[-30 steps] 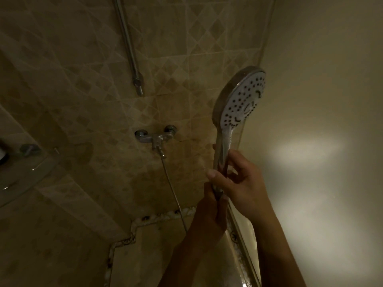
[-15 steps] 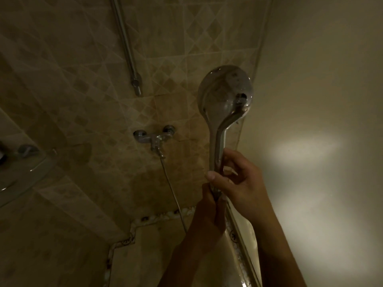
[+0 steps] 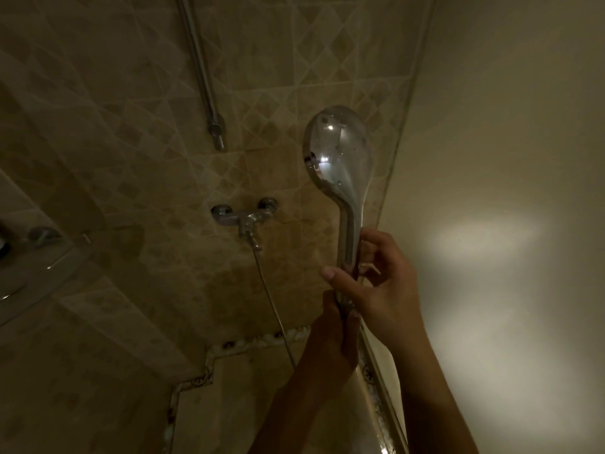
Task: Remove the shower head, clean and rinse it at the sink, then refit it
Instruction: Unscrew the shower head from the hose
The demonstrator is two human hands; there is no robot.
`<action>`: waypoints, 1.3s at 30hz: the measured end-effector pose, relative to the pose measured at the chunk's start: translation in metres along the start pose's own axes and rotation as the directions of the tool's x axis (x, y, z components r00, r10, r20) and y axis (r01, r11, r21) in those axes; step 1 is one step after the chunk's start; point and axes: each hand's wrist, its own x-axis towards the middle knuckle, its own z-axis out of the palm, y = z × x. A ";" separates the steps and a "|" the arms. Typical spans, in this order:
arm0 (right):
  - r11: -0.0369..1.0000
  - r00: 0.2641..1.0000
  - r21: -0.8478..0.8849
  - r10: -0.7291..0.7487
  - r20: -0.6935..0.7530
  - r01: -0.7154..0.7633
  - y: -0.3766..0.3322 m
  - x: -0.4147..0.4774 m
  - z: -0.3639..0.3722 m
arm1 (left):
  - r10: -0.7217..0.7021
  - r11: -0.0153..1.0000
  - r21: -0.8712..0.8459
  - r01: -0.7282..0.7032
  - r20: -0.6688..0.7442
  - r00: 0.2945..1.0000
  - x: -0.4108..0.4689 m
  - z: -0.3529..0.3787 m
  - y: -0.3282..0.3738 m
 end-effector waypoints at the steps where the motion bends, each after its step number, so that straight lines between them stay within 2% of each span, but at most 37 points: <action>1: 1.000 0.999 -0.003 -0.020 -0.027 0.020 0.001 0.002 0.000 | -0.012 1.000 0.015 0.012 0.003 1.000 -0.001 -0.001 0.001; 4: 0.997 0.999 0.063 -0.037 -0.015 0.038 0.003 0.004 -0.003 | -0.032 0.999 -0.009 0.032 0.010 0.999 -0.001 -0.001 0.002; 8: 0.968 0.986 0.246 0.017 0.165 -0.058 0.003 0.004 -0.008 | -0.022 0.998 -0.056 0.018 -0.062 0.998 0.004 0.002 -0.002; 10: 0.978 0.982 0.197 0.028 0.184 -0.065 0.006 0.003 -0.006 | -0.031 0.999 -0.030 0.029 -0.071 0.997 0.007 0.002 -0.006; 12: 0.998 0.992 0.057 0.008 0.128 -0.016 0.009 0.003 -0.001 | -0.024 0.999 -0.029 0.023 -0.041 0.999 0.009 0.001 -0.006; 14: 1.000 0.998 0.012 -0.002 0.070 0.001 0.009 0.006 0.003 | 0.002 1.000 -0.009 -0.002 -0.028 1.000 0.010 0.001 -0.008; 16: 0.999 0.998 0.045 -0.012 0.068 0.009 0.008 0.009 0.003 | -0.007 1.000 -0.002 0.007 -0.026 1.000 0.010 0.001 -0.011; 20: 0.979 0.984 0.202 -0.003 0.178 -0.033 0.007 0.011 -0.001 | 0.005 1.000 0.002 -0.005 -0.075 0.997 0.014 0.004 -0.017; 23: 0.957 0.966 0.276 0.018 0.256 -0.091 0.006 0.010 -0.002 | -0.010 0.999 -0.048 0.008 -0.023 1.000 0.017 0.003 -0.014; 26: 0.960 0.960 0.259 0.027 0.279 -0.102 0.004 0.009 0.003 | -0.067 0.997 -0.041 0.069 0.037 0.997 0.021 0.002 -0.013; 29: 0.964 0.969 0.251 0.027 0.244 -0.090 0.001 0.010 0.007 | -0.041 0.999 -0.036 0.041 -0.005 0.999 0.022 -0.002 -0.014; 34: 0.977 0.997 0.209 0.038 0.061 -0.050 0.010 0.016 0.005 | 0.000 0.990 -0.138 -0.006 -0.043 0.999 0.022 -0.002 -0.026; 39: 0.979 0.995 0.181 0.096 -0.023 -0.090 0.035 0.015 -0.006 | -0.162 0.981 -0.111 0.157 -0.033 0.986 0.023 0.006 -0.061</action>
